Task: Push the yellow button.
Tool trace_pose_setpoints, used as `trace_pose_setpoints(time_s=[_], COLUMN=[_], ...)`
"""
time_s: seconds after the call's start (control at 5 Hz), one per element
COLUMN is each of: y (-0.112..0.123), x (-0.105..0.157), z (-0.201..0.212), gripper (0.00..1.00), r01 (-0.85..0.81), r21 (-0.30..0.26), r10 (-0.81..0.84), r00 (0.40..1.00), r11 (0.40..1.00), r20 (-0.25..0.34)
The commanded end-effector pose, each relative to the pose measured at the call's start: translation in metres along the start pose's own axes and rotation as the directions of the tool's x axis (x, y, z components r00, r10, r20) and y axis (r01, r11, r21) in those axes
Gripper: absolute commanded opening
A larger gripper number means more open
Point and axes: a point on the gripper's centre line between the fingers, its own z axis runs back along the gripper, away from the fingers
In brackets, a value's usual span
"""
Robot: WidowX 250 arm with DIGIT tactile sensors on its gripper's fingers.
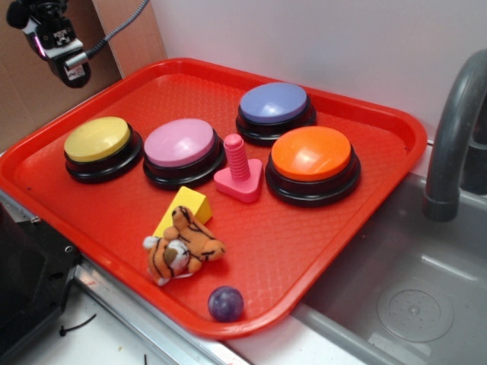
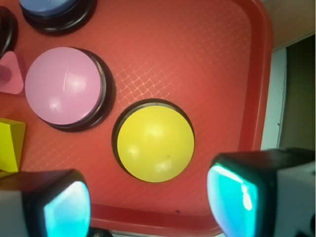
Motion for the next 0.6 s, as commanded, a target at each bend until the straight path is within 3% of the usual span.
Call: trace_pose_setpoints(time_s=[0.0,0.4], y=[0.0047,0.0038], x=[0.013,0.015], z=[0.0199,0.0272], gripper=[1.0,1.0], r01=[0.003,0.012], r21=[0.022,0.014], r10=[-0.005,-0.012], r00=[0.999,0.998], r11=[1.0,1.0], r20=[0.054,0.055])
